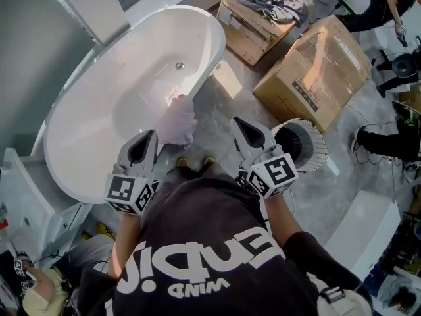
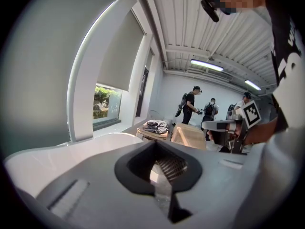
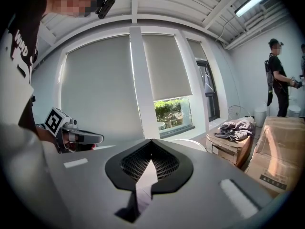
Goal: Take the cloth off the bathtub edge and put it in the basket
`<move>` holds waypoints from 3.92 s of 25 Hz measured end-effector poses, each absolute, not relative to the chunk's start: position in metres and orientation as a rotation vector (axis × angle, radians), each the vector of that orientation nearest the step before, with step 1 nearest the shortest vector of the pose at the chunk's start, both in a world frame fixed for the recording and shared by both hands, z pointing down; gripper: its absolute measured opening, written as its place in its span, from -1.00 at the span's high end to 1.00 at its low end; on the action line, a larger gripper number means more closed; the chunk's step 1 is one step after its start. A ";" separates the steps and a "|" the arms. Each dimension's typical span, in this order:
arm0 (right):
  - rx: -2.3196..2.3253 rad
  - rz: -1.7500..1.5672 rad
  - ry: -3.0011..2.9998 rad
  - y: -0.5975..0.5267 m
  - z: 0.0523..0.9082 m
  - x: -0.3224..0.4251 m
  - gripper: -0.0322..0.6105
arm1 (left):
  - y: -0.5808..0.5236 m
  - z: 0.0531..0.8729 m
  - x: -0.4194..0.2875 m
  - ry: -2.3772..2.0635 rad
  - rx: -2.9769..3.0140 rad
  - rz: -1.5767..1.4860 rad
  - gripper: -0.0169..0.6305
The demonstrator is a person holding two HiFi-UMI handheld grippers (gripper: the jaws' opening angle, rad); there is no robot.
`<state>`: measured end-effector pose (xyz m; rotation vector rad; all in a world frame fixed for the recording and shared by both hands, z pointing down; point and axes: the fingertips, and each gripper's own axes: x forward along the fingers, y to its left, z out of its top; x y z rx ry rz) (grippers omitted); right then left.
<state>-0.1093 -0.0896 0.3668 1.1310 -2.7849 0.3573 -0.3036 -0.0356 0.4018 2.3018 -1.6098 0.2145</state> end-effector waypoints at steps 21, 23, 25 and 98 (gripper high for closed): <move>0.762 0.433 -2.800 -0.127 0.430 -0.170 0.87 | -0.078 0.457 -0.311 -1.647 2.142 0.216 0.96; 0.725 0.404 -2.811 -0.131 0.438 -0.185 0.87 | -0.084 0.467 -0.312 -1.642 2.145 0.210 0.96; 0.711 0.399 -2.825 -0.136 0.446 -0.198 0.87 | -0.086 0.480 -0.314 -1.635 2.147 0.209 0.96; 0.557 0.505 -2.412 -0.162 0.779 -0.268 -0.56 | -0.071 0.661 -0.350 -1.529 1.983 0.255 0.96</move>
